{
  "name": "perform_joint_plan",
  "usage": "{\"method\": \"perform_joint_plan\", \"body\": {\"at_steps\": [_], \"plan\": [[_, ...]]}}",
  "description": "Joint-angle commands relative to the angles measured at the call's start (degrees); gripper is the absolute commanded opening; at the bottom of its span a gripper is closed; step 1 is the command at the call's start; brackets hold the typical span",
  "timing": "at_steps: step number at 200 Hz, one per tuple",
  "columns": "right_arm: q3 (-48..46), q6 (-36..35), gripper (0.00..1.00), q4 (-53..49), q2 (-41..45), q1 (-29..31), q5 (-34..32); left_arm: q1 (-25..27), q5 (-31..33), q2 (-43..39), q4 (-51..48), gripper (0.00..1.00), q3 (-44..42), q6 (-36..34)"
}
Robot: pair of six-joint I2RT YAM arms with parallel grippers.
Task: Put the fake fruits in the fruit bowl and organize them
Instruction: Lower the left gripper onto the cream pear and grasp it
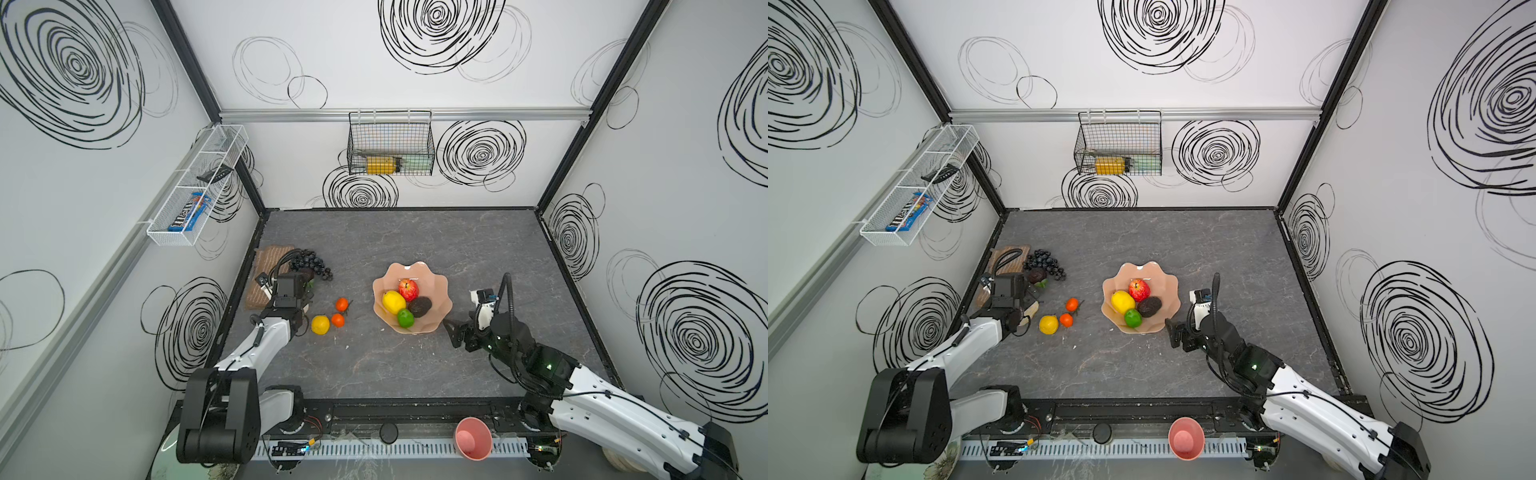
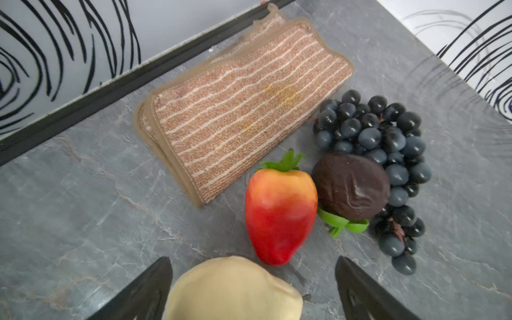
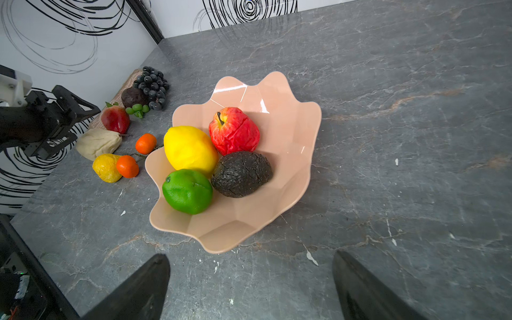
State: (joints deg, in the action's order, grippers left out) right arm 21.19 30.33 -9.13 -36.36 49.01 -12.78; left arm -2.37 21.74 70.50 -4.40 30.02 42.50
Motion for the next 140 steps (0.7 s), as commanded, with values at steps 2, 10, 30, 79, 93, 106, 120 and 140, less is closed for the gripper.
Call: {"method": "perform_joint_plan", "body": {"at_steps": [2,10,30,79,93,106,120,140], "plan": [[-0.8,-0.5,0.96,1.5,0.7,-0.7,0.8,-0.6,-5.7,2.0,3.2,0.96,1.6,-0.4],[-0.9,-0.5,0.96,1.5,0.8,-0.8,0.8,-0.1,-6.6,1.9,3.3,0.96,1.5,-0.2],[-1.2,-0.6,0.96,1.6,0.8,-1.1,1.0,2.1,-7.5,0.7,2.5,0.96,1.0,0.2],[-1.2,-1.0,0.97,2.5,0.0,-2.0,1.8,8.4,-6.1,-2.0,-0.5,0.96,0.4,0.8],[-0.7,-1.2,0.97,2.6,-0.6,-2.3,2.0,8.8,-6.4,-1.8,-1.0,0.96,0.7,0.3],[-0.4,-1.3,0.97,2.7,-1.1,-2.4,2.1,9.0,-6.4,-1.6,-1.4,0.96,0.8,0.0],[-0.2,-1.2,0.97,2.7,-1.3,-2.5,2.2,8.8,-6.5,-1.5,-1.7,0.96,0.6,0.0],[-0.1,-0.9,0.97,2.5,-1.3,-2.5,2.4,7.5,-7.4,-1.3,-1.5,0.96,0.1,-0.2]]}}
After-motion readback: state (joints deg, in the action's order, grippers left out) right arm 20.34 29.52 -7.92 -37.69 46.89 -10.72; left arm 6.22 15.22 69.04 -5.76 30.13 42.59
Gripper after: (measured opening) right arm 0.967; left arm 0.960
